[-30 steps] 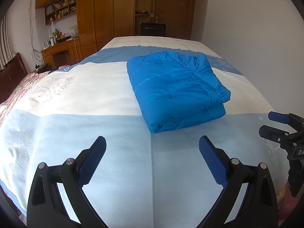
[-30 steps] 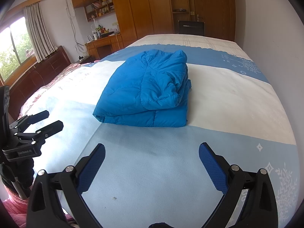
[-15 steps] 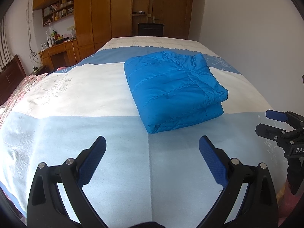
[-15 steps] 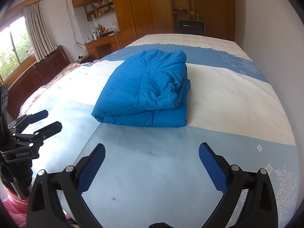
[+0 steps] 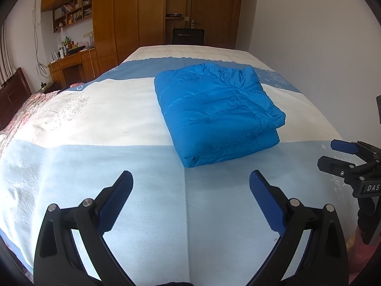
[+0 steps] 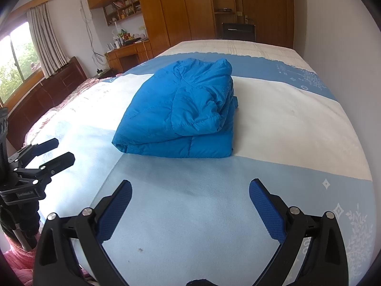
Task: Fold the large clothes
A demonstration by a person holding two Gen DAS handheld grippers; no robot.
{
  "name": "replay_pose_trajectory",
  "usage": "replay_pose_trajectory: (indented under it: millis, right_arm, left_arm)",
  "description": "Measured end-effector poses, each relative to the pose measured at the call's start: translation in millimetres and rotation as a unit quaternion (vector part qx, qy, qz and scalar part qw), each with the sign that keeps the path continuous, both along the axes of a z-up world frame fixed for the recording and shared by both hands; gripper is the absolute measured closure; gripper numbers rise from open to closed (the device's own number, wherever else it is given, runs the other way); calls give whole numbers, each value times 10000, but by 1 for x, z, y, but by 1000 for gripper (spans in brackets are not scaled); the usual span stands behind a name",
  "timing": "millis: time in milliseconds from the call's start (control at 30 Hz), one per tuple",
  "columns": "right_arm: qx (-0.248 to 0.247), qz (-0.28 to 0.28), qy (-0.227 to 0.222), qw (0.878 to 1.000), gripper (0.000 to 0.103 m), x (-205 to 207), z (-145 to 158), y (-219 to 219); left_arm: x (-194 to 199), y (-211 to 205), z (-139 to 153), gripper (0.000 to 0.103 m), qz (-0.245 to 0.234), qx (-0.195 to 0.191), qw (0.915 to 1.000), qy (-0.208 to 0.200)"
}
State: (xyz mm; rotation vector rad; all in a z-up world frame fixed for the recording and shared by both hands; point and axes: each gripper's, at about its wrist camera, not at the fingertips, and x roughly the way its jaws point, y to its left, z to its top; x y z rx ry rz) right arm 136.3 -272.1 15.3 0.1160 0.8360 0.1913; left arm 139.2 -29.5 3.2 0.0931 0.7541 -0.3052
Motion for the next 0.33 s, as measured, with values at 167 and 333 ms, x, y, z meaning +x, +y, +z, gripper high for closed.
replay_pose_trajectory:
  millis: [167, 333]
  right_arm:
    - [-3, 2, 3, 10000, 4, 1, 0, 0]
    - [6, -4, 24, 10000, 4, 1, -1, -1]
  left_arm:
    - [1, 1, -1, 6, 25, 2, 10000, 22]
    - [2, 1, -2, 6, 27, 23, 10000, 43]
